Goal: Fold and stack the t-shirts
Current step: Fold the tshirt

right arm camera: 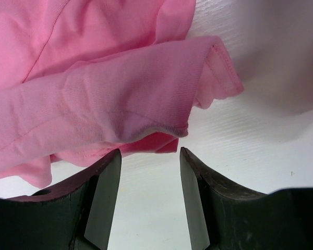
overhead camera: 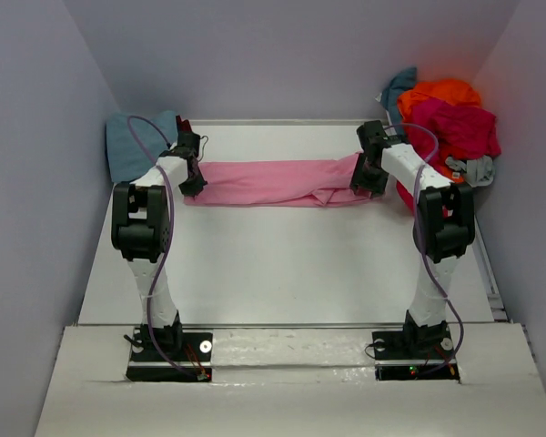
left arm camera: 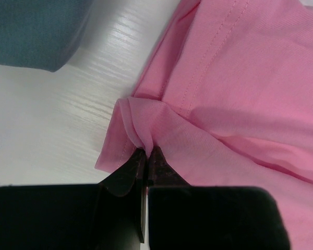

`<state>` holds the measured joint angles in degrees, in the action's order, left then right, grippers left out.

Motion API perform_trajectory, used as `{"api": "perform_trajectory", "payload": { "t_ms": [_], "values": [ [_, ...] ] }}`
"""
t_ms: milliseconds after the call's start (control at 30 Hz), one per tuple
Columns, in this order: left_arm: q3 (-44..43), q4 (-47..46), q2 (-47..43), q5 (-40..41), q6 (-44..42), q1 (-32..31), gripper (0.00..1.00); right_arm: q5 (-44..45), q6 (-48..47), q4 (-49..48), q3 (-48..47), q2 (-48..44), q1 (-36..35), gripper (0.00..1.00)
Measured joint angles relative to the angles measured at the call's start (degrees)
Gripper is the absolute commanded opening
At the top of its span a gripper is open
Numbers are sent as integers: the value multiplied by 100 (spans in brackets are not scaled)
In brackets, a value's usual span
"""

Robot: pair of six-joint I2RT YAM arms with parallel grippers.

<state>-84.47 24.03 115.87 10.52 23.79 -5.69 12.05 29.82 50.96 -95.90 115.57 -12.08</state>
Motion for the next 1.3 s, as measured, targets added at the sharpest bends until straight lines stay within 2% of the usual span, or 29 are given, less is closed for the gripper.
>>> {"api": "perform_trajectory", "payload": {
  "t_ms": [767,900,1033,1267,1300],
  "values": [
    [0,0,0,-2,-24,0,6,26,-2,-142,234,61,0,53],
    [0,0,0,0,-33,0,6,42,-9,-236,293,140,0,44],
    [0,0,0,0,-37,0,6,44,-4,-304,356,197,0,42],
    [0,0,2,0,-39,0,6,74,-11,-369,376,219,0,16],
    [0,2,2,0,-42,0,6,83,-9,-372,376,219,0,10]
  ]
}}
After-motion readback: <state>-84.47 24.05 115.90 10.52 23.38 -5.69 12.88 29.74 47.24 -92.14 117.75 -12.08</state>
